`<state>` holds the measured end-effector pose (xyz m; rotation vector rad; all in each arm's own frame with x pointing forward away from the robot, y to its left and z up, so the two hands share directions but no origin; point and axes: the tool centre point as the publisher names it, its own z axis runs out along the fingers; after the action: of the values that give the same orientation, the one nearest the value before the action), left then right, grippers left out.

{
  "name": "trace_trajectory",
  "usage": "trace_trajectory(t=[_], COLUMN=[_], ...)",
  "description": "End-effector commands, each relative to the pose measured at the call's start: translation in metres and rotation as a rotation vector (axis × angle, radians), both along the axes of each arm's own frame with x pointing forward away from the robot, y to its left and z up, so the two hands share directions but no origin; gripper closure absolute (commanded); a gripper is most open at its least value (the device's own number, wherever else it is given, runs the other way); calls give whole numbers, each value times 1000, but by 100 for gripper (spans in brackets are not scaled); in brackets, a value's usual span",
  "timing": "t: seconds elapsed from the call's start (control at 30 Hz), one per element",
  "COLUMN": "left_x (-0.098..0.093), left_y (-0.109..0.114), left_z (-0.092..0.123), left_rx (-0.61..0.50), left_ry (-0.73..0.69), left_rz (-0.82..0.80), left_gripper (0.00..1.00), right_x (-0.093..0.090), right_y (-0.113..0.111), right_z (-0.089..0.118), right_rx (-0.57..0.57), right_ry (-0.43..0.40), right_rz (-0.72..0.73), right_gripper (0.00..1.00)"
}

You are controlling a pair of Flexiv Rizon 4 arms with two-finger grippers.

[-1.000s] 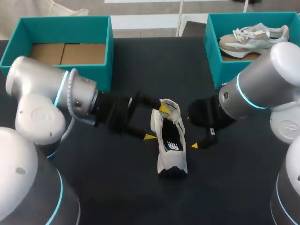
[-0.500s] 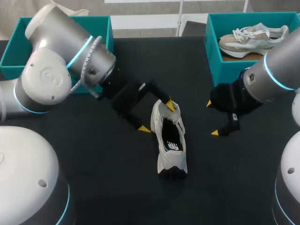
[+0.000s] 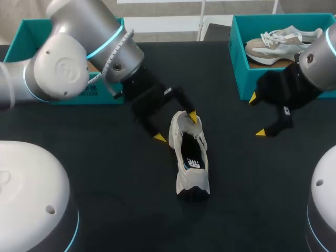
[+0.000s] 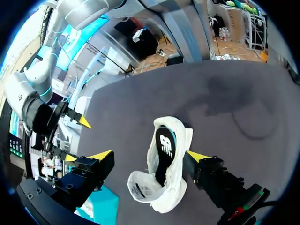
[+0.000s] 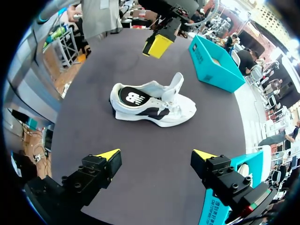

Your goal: Take the shoe out of the shoebox, open the shoe tongue, remove and reinsert the insole, then place the shoe into the shoebox

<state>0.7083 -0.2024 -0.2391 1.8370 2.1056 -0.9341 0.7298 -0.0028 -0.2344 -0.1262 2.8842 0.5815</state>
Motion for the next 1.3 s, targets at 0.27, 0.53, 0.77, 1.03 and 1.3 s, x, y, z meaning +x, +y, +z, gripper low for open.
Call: trace_trajectory(t=[0.27,0.53,0.77,1.03,1.3], left_x=[5,-2,-2,-14,-18], left_y=[-6,-9,-9,-26,-32], left_z=[7,5,5,-30,-75], left_rx=[386,443,443,533,546], left_ry=[-66,-108,-108,-39,-36], left_rz=[-172,-187,-187,-194,-138], left_gripper=[100,100,100,100,100], right_x=[-6,-6,-6,-6,-6], right_y=[-4,-4,-4,-4,-4], right_z=[6,6,6,6,6], right_rx=[-1,-1,-1,-1,-1], right_ry=[-4,-4,-4,-4,-4], right_rz=[-1,-1,-1,-1,-1], right_gripper=[0,0,0,0,0])
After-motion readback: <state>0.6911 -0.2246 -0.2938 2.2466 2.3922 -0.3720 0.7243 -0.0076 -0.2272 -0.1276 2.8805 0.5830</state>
